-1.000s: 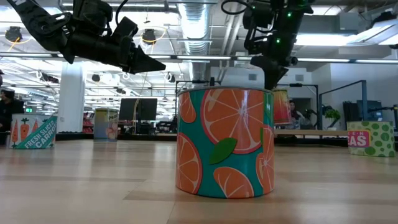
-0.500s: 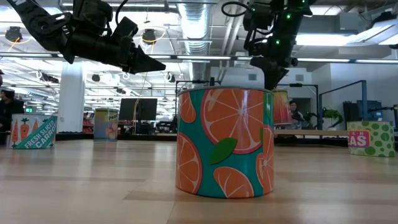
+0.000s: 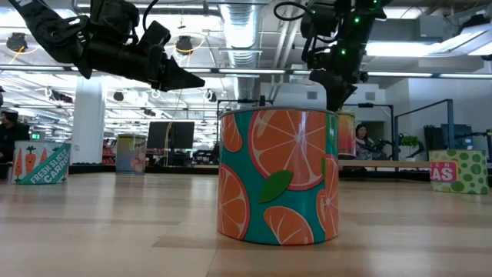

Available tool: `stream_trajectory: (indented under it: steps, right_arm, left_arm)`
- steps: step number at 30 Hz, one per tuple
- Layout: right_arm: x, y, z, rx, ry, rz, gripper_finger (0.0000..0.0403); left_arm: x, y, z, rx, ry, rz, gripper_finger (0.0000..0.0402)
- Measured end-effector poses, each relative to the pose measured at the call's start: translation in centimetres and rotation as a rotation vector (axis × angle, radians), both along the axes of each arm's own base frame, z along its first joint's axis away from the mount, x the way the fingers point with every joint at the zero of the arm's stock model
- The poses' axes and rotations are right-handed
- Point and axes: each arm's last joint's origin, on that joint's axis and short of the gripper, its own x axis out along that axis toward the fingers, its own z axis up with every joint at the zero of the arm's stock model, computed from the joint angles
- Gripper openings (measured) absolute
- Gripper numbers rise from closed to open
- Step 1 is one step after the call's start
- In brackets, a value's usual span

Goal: Pick and place cans onto a shelf
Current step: Put the top large canned corn on the shelf

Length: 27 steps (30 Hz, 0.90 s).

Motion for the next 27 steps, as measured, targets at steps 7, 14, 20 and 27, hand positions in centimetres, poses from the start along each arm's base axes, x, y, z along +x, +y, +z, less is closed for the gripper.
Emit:
stream_trajectory:
  steps: [7,14,20,27]
  right_arm:
    - [-0.01,0.0,0.01,0.0,0.001,0.0,0.0068]
    - [-0.18,0.06,-0.06,0.007,0.021,0.0,0.0071]
    - [-0.22,0.08,-0.08,0.007,0.026,-0.001,0.0071]
    - [-0.69,0.9,0.8,-0.011,0.033,0.054,0.0045]
  left_arm:
    - [0.0,0.0,-0.01,-0.001,0.0,0.0,0.0]
    - [0.0,0.0,-0.01,-0.002,0.0,0.0,0.0]
    - [0.0,-0.01,-0.01,-0.002,0.0,0.0,0.0]
    - [0.0,-0.01,0.01,-0.006,-0.003,0.0,0.0]
